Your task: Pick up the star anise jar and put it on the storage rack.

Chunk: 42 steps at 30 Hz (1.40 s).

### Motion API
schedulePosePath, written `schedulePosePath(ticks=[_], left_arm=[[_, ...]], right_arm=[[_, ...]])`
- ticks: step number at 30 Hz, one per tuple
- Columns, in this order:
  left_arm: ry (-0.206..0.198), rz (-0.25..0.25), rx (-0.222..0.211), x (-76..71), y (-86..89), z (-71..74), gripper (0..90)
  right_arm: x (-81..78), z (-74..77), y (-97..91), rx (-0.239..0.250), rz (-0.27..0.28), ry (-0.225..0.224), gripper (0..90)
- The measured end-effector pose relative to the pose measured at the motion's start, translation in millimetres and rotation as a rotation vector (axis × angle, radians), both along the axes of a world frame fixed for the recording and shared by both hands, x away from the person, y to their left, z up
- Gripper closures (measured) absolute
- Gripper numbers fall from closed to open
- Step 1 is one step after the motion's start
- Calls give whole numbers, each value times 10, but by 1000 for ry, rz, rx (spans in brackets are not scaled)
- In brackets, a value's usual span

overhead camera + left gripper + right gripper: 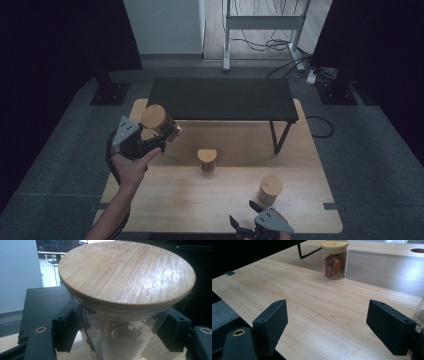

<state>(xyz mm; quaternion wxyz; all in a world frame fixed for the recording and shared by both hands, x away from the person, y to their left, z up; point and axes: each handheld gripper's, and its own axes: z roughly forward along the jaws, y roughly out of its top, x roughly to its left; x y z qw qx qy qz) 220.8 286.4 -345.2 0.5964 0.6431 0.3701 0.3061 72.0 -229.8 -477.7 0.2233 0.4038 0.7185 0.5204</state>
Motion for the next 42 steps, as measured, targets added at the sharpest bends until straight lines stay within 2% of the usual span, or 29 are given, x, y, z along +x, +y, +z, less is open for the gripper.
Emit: schedulePosePath(ticks=[16,26,34,42], left_arm=[[-9,8,-15,101,-42,82,267],[-17,26,-4,186,-87,131,267],[-7,25,-11,286,-120,160,267],[-20,30,-16,361,-156,227,267]], right_arm=[[-5,9,-38,8,-16,-1,169],[-2,8,-53,11,-15,0,170],[-7,13,-67,13,-22,-2,170],[1,18,-86,17,-30,-4,170]])
